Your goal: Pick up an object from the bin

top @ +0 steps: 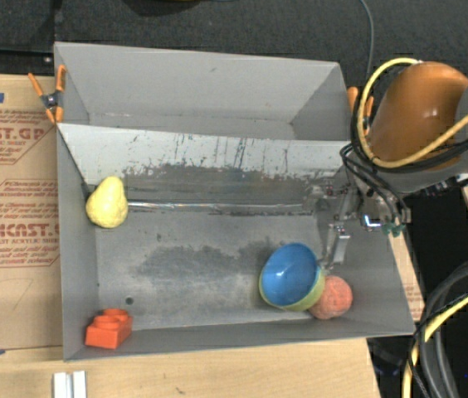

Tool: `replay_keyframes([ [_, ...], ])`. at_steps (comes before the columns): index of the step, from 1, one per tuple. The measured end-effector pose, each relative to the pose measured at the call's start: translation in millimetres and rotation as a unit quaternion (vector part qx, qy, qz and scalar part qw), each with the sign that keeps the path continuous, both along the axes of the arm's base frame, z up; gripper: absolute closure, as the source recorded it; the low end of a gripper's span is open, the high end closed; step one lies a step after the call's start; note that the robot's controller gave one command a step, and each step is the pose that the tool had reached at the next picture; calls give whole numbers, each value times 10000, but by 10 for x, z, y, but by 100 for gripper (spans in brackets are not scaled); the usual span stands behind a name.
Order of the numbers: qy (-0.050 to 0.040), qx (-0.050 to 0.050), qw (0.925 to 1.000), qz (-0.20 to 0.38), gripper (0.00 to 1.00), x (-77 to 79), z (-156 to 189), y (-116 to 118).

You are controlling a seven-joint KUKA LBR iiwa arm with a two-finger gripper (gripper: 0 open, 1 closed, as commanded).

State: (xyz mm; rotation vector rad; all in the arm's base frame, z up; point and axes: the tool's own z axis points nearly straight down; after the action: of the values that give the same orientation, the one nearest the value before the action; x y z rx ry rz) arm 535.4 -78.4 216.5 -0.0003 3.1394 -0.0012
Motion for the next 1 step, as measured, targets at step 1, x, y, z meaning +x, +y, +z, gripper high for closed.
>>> replay_keyframes([
  [1, 17, 4, 9912, 1321, 0, 147, -1102, -106],
])
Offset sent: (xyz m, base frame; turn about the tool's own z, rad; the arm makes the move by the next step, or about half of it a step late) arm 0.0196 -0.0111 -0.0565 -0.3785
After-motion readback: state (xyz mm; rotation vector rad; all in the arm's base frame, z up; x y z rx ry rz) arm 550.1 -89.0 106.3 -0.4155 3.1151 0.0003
